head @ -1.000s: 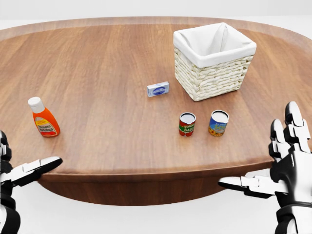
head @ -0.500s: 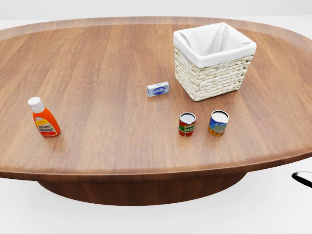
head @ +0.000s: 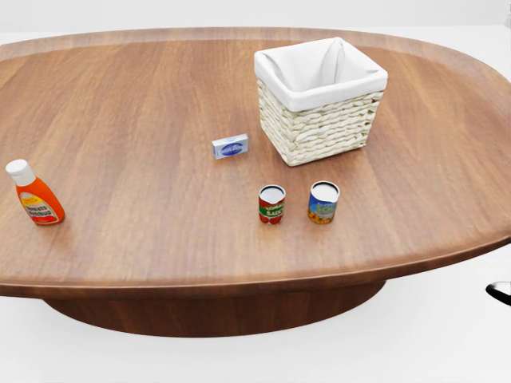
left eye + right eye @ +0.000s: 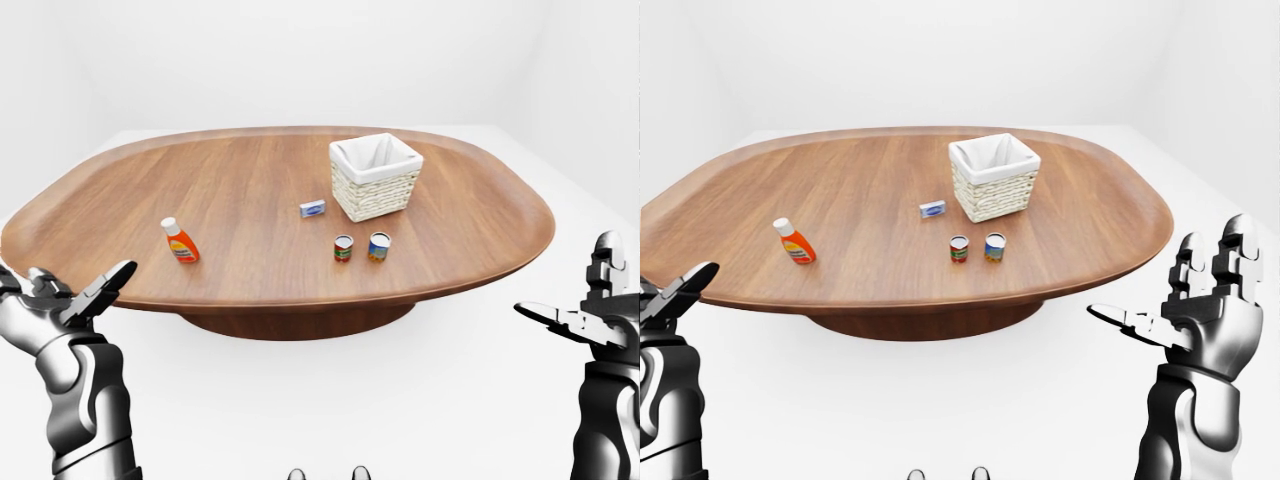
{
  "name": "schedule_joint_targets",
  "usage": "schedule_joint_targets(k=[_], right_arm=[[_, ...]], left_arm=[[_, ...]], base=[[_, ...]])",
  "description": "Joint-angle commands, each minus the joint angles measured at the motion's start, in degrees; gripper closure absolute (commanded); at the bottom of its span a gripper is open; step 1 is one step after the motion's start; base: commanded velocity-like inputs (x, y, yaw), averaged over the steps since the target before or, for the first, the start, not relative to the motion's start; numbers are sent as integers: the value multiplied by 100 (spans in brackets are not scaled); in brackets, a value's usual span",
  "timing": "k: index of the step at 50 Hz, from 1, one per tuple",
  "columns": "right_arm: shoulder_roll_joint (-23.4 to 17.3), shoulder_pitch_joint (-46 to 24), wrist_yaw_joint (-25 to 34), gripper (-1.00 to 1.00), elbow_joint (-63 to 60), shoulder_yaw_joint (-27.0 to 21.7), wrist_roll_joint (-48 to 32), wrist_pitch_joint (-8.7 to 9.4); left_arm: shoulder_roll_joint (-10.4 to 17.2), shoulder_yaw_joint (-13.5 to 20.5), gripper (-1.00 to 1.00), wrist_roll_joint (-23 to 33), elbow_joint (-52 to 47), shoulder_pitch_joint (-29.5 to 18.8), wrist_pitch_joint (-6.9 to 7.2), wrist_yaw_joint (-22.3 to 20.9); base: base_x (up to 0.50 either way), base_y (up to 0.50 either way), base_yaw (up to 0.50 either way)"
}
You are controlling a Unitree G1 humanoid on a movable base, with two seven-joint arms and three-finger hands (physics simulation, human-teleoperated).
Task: Pick up the tomato sauce, and put it in the basket.
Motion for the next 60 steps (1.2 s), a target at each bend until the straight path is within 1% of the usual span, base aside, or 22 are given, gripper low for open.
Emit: schedule_joint_targets(k=[1, 9, 16, 23, 41, 54, 60], right_arm=[[2, 7, 26, -100, 15, 11, 6, 0], [16, 18, 32, -100, -10, 28, -11, 0], [25, 17, 32, -100, -9, 58, -39, 0], [36, 18, 44, -100, 7, 65, -48, 0], [30, 17, 66, -100, 3, 66, -38, 0], [30, 0, 66, -100, 25, 118, -87, 0], [18, -7, 55, -100, 39, 148, -147, 0]], left_arm=[[-10, -34, -100, 18, 42, -4, -49, 18], [-11, -37, -100, 20, 73, -7, -88, -14], [1, -11, -100, -50, 51, 5, -66, -50], [-7, -22, -100, -62, 71, 4, -88, -84], [-7, -23, -100, -77, 46, 10, -69, -72], [-10, -69, -100, -25, 130, -31, -114, -77], [-9, -82, -100, -17, 185, -40, -157, -90]], base=[[0, -37, 0], [0, -37, 0], [0, -37, 0], [0, -37, 0], [0, -37, 0], [0, -37, 0], [0, -1, 0]])
